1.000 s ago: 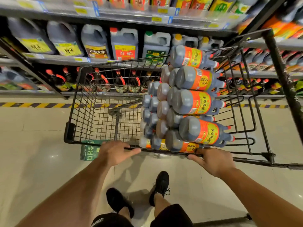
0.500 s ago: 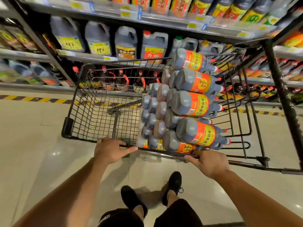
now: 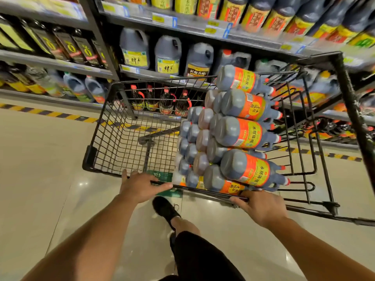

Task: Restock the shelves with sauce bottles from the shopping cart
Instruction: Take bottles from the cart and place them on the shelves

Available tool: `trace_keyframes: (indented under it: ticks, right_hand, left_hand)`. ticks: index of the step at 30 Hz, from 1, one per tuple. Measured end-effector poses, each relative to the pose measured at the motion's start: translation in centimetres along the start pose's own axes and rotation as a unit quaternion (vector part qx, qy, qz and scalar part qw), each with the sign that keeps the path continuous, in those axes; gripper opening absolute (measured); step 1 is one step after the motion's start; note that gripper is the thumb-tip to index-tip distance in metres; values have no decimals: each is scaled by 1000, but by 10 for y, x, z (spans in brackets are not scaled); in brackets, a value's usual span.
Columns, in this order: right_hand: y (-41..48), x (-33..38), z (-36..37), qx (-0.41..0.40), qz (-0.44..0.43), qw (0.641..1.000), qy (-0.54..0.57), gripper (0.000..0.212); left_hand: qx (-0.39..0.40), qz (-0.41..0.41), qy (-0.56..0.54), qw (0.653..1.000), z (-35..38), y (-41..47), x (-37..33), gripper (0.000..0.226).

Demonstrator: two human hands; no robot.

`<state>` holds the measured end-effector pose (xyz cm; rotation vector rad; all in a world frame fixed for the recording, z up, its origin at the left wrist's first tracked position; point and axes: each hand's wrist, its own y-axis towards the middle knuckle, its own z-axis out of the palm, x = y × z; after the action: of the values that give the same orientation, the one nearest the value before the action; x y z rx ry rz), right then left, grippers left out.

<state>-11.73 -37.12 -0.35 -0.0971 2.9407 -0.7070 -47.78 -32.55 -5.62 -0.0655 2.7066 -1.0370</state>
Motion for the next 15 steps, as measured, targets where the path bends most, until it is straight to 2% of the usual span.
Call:
trace_keyframes:
  ticks: [15]
  right_hand:
    - [36, 137, -41, 9, -15, 1000, -2, 63]
  left_hand:
    - [12, -16, 6, 1000, -56, 17, 131, 123]
